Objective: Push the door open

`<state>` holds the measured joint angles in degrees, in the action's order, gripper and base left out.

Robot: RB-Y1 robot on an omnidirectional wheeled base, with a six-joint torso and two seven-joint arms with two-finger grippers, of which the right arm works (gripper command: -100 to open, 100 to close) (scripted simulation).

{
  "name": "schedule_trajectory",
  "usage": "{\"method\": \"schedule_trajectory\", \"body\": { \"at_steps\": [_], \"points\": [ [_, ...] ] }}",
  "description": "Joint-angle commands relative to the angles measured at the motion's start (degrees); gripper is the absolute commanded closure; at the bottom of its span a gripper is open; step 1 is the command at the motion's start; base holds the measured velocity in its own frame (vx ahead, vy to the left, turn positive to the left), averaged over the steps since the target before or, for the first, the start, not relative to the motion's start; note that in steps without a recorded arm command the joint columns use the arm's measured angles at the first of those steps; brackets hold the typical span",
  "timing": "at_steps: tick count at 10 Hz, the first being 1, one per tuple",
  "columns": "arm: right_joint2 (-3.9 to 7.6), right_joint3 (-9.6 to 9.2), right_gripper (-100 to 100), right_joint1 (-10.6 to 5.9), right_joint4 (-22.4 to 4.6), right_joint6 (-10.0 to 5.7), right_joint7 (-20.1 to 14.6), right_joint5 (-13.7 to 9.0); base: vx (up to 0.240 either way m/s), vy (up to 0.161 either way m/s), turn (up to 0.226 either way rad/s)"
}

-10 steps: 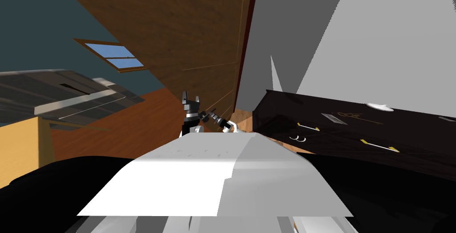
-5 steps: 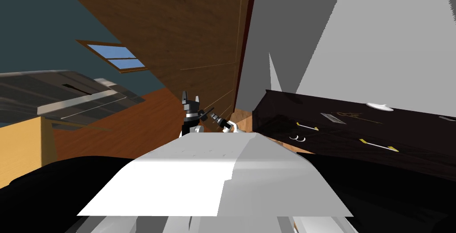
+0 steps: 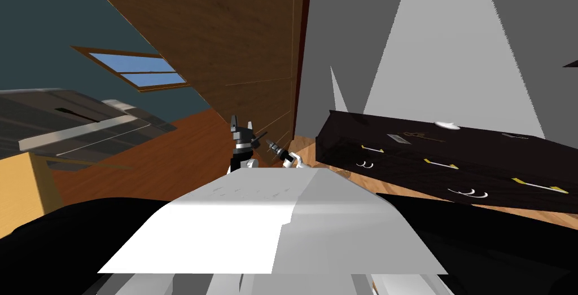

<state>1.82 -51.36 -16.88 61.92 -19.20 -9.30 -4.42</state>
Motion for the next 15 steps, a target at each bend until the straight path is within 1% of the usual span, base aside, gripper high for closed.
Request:
{"method": "schedule_trajectory", "body": {
  "at_steps": [1,2,5,7,9,10,11,15],
  "points": [
    [0.00,0.00,-100,0.00,0.00,0.00,0.00,0.00,-0.086,-0.042,-0.013],
    [0.68,0.42,-100,-0.07,-0.44,-0.20,0.21,0.07,0.030,0.062,0.038],
    [0.88,0.85,-100,-0.18,-0.86,-0.33,0.43,0.16,0.106,0.158,0.018],
    [0.25,1.31,-100,-0.29,-1.31,-0.47,0.66,0.26,0.140,0.174,0.030],
    [-0.93,1.68,-100,-0.38,-1.66,-0.58,0.84,0.34,0.129,0.147,0.020],
    [-0.58,1.58,-100,-0.53,-1.75,-0.63,0.71,0.28,0.049,0.059,-0.001],
    [-0.58,1.58,100,-0.53,-1.75,-0.63,0.71,0.28,-0.009,-0.008,-0.003],
    [-0.58,1.58,100,-0.53,-1.75,-0.63,0.71,0.28,-0.012,-0.016,0.001]
  ]
}}
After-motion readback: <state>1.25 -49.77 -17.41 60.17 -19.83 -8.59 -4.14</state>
